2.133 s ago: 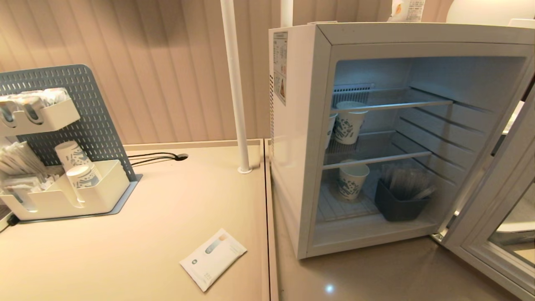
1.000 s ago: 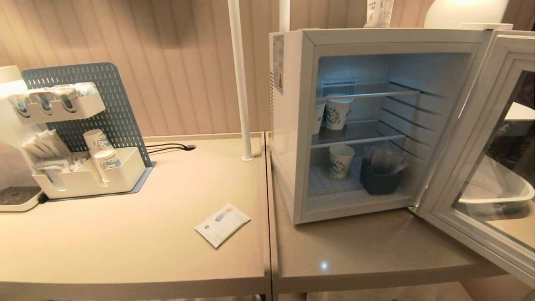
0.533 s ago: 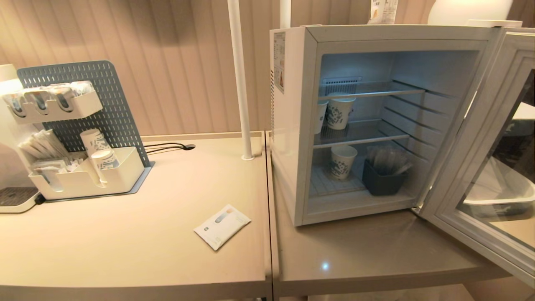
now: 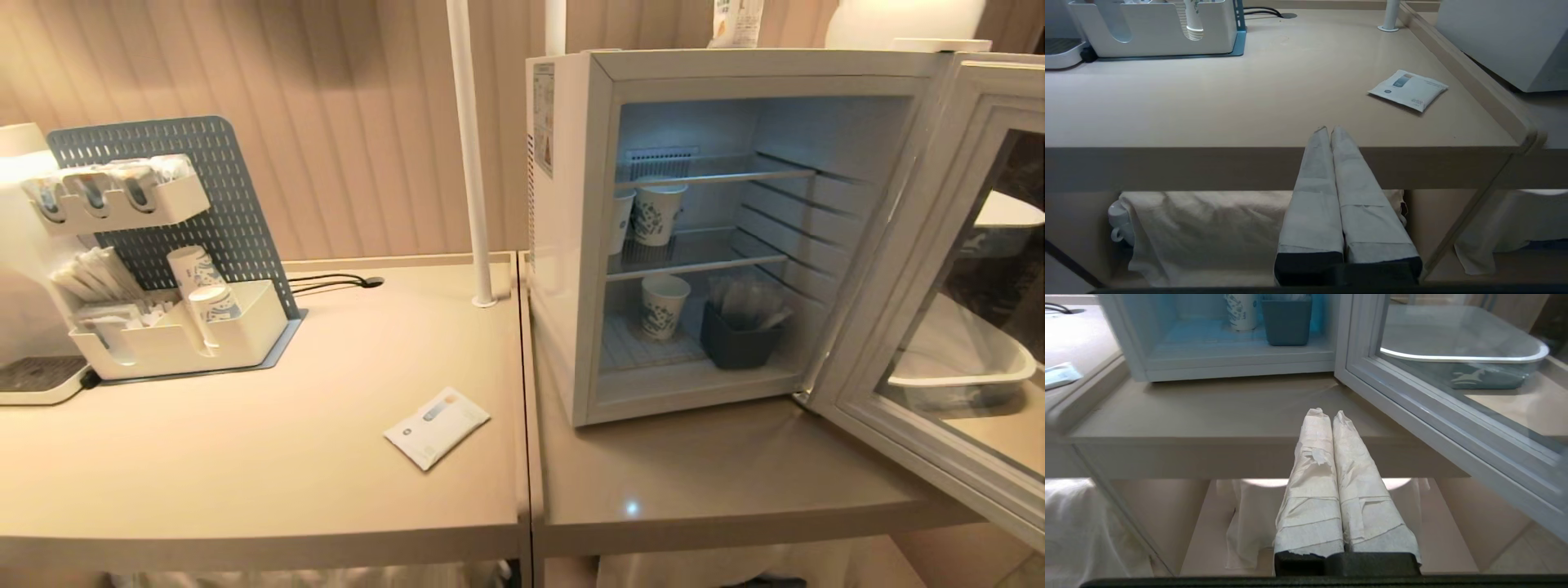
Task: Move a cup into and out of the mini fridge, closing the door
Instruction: Close the freezer door
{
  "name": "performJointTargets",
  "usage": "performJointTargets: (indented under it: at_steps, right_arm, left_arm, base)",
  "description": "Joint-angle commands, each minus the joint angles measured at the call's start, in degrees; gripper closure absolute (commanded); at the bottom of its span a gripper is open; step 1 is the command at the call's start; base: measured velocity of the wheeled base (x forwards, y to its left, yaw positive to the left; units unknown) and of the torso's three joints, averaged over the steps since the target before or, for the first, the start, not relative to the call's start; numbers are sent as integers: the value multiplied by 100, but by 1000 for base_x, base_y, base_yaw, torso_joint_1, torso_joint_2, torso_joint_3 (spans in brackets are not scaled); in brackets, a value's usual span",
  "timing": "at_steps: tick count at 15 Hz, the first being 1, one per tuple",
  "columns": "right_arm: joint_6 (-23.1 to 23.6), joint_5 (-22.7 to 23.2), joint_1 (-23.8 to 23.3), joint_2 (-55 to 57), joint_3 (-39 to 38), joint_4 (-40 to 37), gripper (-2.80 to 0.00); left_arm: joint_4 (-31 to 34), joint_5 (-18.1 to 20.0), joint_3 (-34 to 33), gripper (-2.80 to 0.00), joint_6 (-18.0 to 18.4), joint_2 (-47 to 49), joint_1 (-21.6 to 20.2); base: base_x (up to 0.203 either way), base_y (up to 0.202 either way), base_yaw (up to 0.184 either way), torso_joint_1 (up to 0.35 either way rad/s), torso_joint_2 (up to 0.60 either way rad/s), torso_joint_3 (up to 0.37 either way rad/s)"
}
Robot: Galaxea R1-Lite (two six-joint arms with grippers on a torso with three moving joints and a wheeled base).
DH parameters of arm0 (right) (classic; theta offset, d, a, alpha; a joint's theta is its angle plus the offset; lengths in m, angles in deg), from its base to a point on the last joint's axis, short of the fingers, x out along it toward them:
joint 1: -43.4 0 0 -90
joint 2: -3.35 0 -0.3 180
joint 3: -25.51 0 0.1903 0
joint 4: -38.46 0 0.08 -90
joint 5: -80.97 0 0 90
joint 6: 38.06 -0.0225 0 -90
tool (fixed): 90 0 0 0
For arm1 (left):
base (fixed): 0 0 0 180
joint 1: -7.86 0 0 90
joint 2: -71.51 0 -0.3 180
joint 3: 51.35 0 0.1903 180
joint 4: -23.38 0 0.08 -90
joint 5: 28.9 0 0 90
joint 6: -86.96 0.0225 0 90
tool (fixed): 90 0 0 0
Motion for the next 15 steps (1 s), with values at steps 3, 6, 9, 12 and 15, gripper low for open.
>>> performJointTargets:
  at_steps: [3,6,9,12,15]
  right_arm:
    - [-1,2,-1,-2,-9,-2,0]
    - [-3,2,-1,-2,-9,-2,0]
    - [-10,-7,-1,-2,-9,6,0]
    - [-10,-7,-1,-2,-1,6,0]
    - [-10,-7,-1,-2,-9,6,0]
  left_arm:
    - [1,-3,0,0,-4,0,0]
    - [1,-3,0,0,-4,0,0]
    - [1,-3,0,0,-4,0,0]
    - [1,-3,0,0,-4,0,0]
    - [1,-3,0,0,-4,0,0]
  base:
    - [-199,0,2,1,0,-1]
    - [-185,0,3,1,2,3]
    - [-177,0,0,2,2,3]
    - [-68,0,1,0,-5,3]
    - [1,-23,2,0,0,1]
